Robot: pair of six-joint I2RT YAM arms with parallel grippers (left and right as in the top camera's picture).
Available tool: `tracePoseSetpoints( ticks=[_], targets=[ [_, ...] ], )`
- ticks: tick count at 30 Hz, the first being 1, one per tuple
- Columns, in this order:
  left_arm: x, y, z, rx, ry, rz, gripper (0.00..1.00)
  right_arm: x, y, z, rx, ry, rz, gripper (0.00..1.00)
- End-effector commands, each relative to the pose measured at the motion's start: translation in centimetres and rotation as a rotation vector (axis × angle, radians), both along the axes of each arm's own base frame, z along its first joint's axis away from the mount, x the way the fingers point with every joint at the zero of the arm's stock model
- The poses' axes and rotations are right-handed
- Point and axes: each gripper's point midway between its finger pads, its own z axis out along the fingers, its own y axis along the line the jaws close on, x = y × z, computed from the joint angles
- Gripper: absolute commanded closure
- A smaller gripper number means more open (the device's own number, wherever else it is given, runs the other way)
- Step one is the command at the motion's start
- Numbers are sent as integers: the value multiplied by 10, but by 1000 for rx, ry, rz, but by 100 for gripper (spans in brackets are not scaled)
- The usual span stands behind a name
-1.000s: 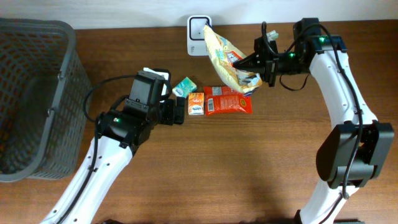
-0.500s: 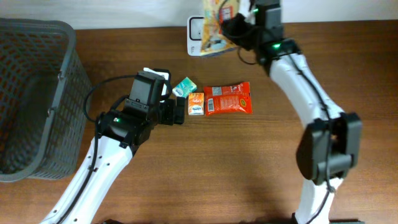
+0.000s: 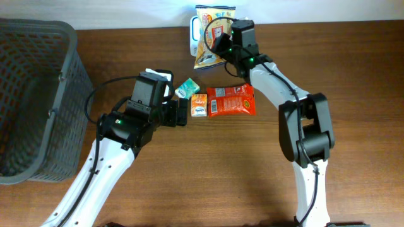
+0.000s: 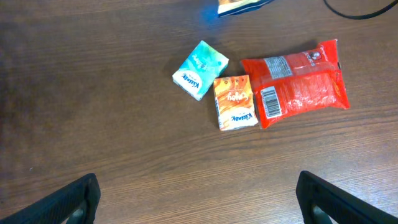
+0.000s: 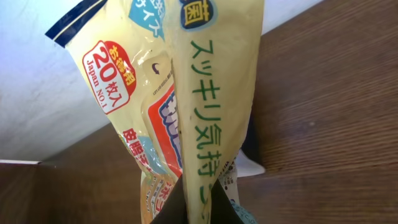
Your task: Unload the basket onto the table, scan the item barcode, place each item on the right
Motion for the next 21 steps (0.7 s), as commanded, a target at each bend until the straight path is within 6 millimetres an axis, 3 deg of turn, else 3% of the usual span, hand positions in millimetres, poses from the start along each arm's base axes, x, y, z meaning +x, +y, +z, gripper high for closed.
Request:
tracePoseSetpoints(
  ticks=[1, 3, 4, 5, 7, 8, 9, 11, 13, 15, 16, 17, 18, 21],
  targets=[
    [0, -3, 2, -11, -1, -8, 1, 7, -65, 89, 32, -102, -98, 96],
    [0, -3, 2, -11, -1, -8, 1, -5, -144, 115, 13, -55, -225, 96],
    [0, -3, 2, -11, -1, -8, 1, -20, -202, 119, -1, 6, -326, 96],
    [0, -3, 2, -11, -1, -8, 1, -34, -245, 117, -6, 56, -402, 96],
    [0, -3, 2, -11, -2, -8, 1, -65, -323, 100, -48, 162, -512, 96],
    [0, -3, 2, -11, -1, -8, 1, -78, -347, 92, -58, 204, -547, 96],
    [0, -3, 2, -11, -2, -8, 1, -110, -398, 73, -73, 297, -625, 96],
    [0, -3, 2, -11, -2, -8, 1, -155, -457, 52, -68, 404, -755, 96],
    [0, -3, 2, -11, -1, -8, 1, -193, -507, 37, -104, 451, -806, 96],
    [0, -3, 2, -11, -1, -8, 1, -223, -538, 28, -122, 489, -875, 93],
    [0, -3, 2, -11, -1, -8, 1, -238, -552, 24, -119, 505, -915, 78],
    [0, -3, 2, -11, -1, -8, 1, -250, -563, 21, -108, 514, -944, 25],
    [0, -3, 2, -11, -1, -8, 1, -257, -567, 20, -102, 521, -958, 4],
    [0, -3, 2, -11, -1, -8, 1, -264, -564, 16, -81, 552, -955, 1]
  ],
)
